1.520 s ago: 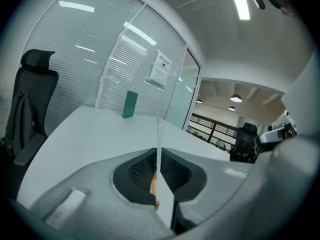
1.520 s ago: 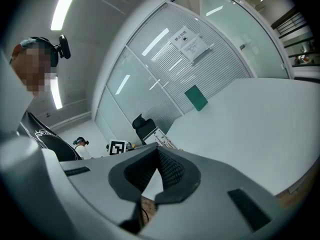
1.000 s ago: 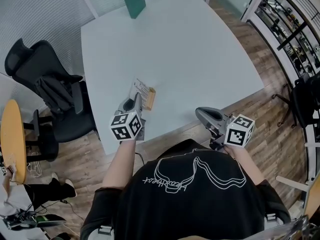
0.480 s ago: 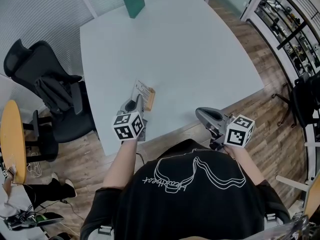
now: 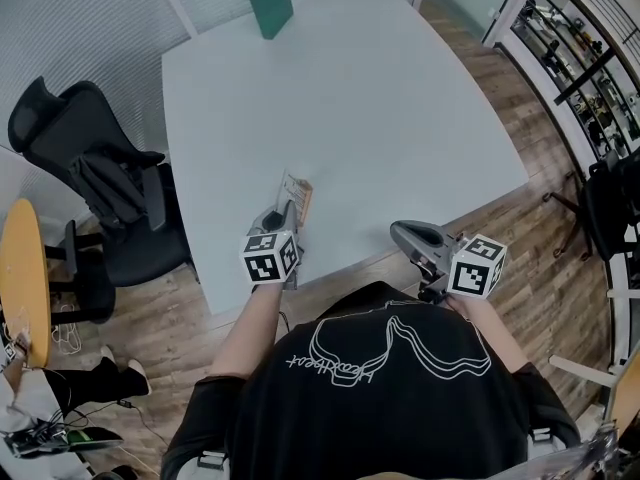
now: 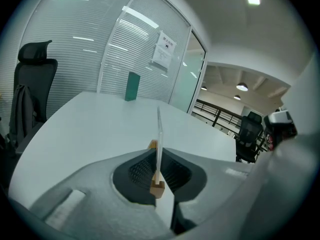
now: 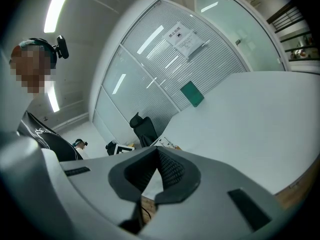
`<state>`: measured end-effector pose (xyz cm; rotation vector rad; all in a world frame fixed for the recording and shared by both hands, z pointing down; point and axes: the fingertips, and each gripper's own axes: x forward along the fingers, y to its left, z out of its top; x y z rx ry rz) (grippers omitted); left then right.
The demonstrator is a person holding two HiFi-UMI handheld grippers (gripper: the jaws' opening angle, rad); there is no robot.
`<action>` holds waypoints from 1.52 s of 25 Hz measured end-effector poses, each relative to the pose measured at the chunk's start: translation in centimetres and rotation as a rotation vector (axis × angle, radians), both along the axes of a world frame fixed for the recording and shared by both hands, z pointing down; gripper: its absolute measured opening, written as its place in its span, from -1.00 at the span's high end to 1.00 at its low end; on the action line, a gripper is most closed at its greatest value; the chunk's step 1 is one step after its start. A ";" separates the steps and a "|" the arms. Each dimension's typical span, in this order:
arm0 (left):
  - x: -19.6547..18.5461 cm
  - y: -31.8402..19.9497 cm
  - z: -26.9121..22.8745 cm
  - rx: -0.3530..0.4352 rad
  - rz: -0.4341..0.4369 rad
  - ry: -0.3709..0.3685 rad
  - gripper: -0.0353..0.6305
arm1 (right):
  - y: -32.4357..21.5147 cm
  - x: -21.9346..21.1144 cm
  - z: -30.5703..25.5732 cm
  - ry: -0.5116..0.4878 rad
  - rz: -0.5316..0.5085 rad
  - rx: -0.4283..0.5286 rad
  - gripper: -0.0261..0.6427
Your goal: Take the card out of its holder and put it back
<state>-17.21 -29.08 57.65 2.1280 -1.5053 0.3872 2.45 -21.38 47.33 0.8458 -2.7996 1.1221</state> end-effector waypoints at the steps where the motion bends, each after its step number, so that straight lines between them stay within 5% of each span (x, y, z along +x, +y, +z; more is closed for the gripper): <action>1: 0.0 -0.1 0.0 0.006 -0.004 0.001 0.82 | -0.1 0.0 -0.1 0.000 -0.001 0.002 0.89; 11: 0.5 0.1 0.1 -0.011 0.038 0.097 0.81 | -0.3 -0.6 -0.2 -0.001 -0.034 -0.004 0.89; 14: 0.4 0.8 0.0 -0.018 0.048 0.105 0.53 | -0.3 -1.2 -0.6 -0.028 -0.056 0.003 0.89; 27: 1.0 7.6 -7.0 0.070 -0.056 0.114 0.44 | 2.8 -1.0 -4.9 -0.081 -0.184 0.100 0.89; 30: 3.2 10.6 -10.2 0.115 -0.043 0.110 0.44 | 4.5 -0.5 -6.3 -0.068 -0.215 0.147 0.89; 38: 13.0 18.9 -19.3 0.264 0.138 0.339 0.57 | 10.7 2.8 -9.0 -0.127 -0.298 0.211 0.89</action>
